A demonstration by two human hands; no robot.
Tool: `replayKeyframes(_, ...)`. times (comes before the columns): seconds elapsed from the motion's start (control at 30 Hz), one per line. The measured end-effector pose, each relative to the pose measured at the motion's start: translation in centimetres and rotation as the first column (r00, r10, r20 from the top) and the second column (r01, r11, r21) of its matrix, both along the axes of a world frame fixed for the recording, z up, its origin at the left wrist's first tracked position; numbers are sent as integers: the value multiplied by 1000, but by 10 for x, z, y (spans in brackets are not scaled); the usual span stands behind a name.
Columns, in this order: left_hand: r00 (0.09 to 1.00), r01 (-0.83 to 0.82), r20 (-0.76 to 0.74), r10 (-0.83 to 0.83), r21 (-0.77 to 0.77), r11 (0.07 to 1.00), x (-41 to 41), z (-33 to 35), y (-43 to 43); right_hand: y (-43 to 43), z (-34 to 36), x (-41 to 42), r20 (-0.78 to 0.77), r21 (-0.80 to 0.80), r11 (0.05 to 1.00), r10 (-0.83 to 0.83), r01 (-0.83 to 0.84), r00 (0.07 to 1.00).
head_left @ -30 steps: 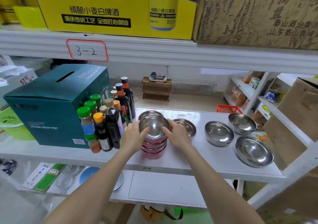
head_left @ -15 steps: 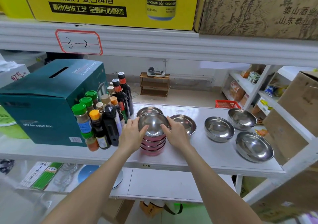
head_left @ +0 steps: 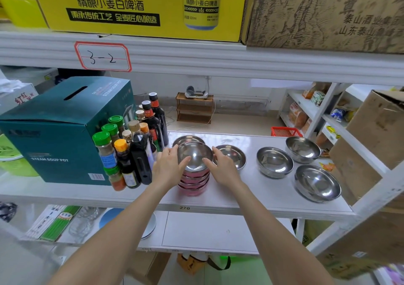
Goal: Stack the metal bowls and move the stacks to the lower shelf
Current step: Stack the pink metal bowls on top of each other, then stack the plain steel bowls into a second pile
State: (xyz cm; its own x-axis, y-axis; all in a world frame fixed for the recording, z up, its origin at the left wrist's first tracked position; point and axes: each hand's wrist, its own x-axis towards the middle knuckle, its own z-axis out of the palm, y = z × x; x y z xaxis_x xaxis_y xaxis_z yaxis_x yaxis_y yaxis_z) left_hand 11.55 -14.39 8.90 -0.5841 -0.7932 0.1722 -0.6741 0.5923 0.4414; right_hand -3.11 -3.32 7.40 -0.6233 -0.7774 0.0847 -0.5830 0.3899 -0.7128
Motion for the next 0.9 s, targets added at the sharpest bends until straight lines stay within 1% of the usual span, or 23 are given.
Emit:
replayKeyframes(0.13, 999, 21, -24, -23, -61, 998, -6, 13, 8, 10, 9, -3, -1, -31, 999, -11, 11, 1000)
replayKeyframes(0.33, 992, 77, -95, -85, -86, 993, -27, 35, 23, 31, 28, -19, -53, -57, 996, -68, 64, 996)
replayKeyframes(0.53, 974, 146, -166, -153, -53, 988, -61, 52, 46, 56, 46, -50, -59, -101, 987, -128, 121, 990)
replayKeyframes(0.63, 963, 176, -203, -180, -37, 984, -79, 57, 59, 71, 54, -72, -91, -115, 983, -154, 143, 984)
replayKeyframes(0.9, 959, 199, -212, -189, 26, 980, -139, 54, 88, 105, 67, -147, -139, -110, 978, -191, 176, 972)
